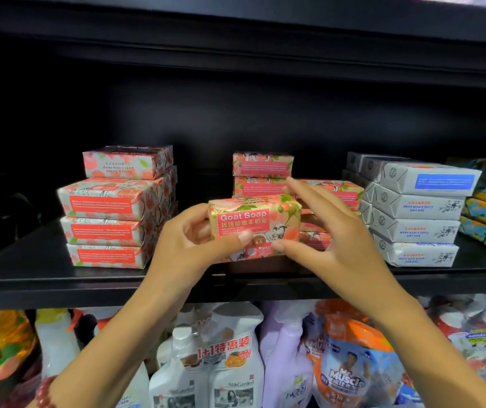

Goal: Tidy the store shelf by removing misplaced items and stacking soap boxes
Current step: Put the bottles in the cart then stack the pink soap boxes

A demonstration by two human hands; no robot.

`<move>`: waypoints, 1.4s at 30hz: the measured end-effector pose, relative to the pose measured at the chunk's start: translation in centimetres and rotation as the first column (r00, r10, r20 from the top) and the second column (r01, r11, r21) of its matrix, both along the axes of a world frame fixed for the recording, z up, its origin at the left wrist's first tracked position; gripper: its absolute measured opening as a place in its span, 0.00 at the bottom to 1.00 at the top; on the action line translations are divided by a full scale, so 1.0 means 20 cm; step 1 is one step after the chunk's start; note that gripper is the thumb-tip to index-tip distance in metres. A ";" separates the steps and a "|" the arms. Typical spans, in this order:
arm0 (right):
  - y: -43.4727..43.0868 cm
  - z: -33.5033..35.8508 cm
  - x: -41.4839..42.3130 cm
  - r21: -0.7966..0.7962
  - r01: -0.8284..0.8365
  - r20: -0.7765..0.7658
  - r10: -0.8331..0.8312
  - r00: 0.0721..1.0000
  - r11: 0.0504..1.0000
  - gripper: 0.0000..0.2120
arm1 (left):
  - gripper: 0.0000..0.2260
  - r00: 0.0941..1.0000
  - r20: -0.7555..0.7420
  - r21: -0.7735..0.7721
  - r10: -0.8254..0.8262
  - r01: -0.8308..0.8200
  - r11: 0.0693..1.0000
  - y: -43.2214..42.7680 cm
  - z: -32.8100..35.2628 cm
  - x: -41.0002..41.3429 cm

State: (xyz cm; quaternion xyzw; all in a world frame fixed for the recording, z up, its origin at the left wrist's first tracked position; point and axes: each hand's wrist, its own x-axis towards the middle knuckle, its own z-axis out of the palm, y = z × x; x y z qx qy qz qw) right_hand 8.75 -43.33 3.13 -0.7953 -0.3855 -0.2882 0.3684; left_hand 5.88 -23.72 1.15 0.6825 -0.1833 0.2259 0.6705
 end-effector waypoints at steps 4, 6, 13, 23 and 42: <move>-0.01 0.02 0.00 -0.031 0.035 0.085 -0.033 0.996 0.999 0.30 | 0.20 0.996 0.087 0.068 -0.016 0.010 0.998 -0.01 0.00 0.00; -0.01 0.02 -0.02 -0.005 0.053 0.189 -0.051 0.981 0.999 0.23 | 0.22 0.994 0.109 0.071 -0.031 0.023 0.997 -0.02 0.00 0.00; 0.01 -0.07 -0.02 0.053 0.113 0.411 -0.125 0.903 0.992 0.21 | 0.29 0.995 -0.055 0.047 -0.088 0.090 0.995 -0.02 -0.01 0.01; -0.05 -0.07 0.01 -0.130 -0.001 -0.103 -0.013 0.995 0.991 0.47 | 0.30 0.985 0.156 0.256 -0.078 0.036 0.966 0.01 -0.05 -0.01; -0.01 -0.12 0.02 0.018 0.100 0.466 -0.097 0.879 0.995 0.25 | 0.29 0.995 -0.025 0.212 -0.098 0.101 0.972 -0.02 -0.07 -0.02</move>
